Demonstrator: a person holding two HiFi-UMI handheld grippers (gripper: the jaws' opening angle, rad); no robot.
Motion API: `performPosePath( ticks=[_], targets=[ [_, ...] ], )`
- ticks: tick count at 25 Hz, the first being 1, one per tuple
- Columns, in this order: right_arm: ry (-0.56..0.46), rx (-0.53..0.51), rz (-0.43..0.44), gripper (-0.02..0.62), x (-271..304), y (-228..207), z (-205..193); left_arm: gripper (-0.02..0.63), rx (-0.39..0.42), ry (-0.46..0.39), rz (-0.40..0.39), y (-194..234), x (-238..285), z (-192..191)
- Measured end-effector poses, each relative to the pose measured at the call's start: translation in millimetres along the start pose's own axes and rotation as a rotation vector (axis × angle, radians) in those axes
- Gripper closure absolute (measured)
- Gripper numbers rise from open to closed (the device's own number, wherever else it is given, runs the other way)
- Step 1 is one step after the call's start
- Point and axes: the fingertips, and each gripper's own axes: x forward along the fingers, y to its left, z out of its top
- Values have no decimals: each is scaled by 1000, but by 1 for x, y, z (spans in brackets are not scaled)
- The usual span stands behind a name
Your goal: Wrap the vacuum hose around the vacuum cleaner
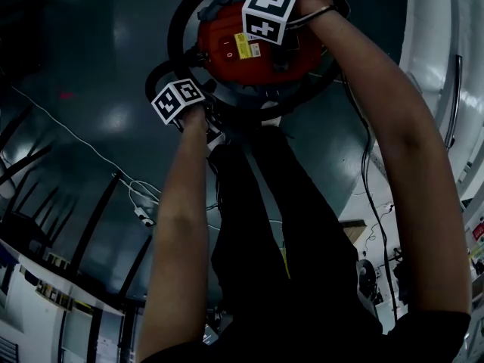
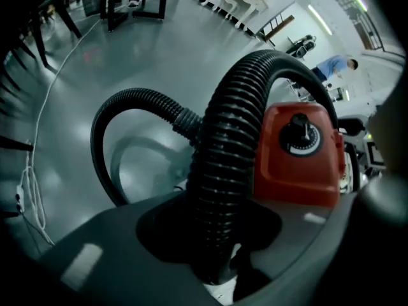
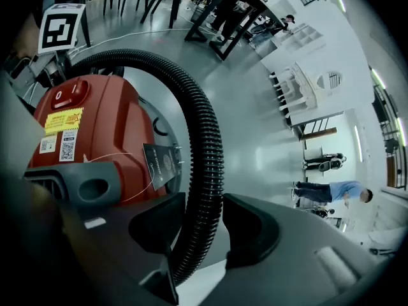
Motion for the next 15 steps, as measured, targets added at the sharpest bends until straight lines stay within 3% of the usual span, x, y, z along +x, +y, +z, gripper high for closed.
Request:
performPosePath(
  ticks=[11, 15],
  targets=[
    [-25, 38, -25, 414, 5, -2, 9, 459, 100, -36, 86, 18, 18, 8],
    [-39, -11, -60, 411, -1, -5, 24, 458, 139, -57, 114, 24, 17, 14]
  ],
)
